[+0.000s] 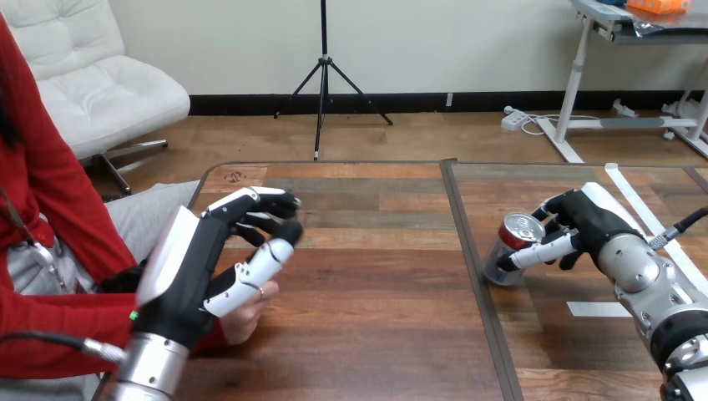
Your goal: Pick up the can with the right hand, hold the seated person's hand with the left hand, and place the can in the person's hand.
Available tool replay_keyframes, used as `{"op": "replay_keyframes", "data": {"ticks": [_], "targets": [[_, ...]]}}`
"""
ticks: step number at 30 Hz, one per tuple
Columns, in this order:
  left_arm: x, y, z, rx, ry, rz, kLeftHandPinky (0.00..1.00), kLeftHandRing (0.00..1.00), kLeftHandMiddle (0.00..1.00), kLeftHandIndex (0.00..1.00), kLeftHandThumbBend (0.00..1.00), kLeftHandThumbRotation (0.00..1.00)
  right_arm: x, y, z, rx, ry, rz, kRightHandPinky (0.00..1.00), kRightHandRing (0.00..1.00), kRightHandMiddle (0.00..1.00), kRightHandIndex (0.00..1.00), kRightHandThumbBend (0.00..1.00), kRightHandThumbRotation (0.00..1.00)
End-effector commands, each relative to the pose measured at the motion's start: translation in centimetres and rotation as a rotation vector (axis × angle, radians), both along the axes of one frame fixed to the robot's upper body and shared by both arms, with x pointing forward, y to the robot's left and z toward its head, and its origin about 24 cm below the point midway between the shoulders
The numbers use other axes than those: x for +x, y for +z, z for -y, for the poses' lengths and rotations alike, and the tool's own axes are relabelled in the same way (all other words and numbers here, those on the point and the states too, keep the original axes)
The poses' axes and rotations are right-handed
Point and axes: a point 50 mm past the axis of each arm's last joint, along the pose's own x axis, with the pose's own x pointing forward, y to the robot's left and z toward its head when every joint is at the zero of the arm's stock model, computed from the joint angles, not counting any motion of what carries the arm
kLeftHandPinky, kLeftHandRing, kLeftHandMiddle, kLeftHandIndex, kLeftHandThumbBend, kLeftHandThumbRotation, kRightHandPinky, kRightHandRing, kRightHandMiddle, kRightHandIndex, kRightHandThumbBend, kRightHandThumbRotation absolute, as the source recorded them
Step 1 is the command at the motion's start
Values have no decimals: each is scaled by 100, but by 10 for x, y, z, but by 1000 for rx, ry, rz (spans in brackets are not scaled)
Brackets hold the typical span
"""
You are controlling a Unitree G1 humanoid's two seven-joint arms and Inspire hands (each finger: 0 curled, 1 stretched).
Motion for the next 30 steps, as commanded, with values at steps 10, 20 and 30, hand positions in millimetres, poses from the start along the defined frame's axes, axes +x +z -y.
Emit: {"op": "replay_keyframes", "data": {"ticks": [10,20,30], "targets": [[9,31,-17,342,7,93,71,78,82,81,99,52,27,59,-6,18,72,216,32,37,44,47,76,0],[11,26,-26,472,21,44,74,81,84,82,100,42,28,61,-6,20,71,231,32,37,44,47,76,0],[16,20,-34,573,51,-15,75,82,86,82,100,40,28,61,-6,23,73,236,33,38,45,48,76,0]]}}
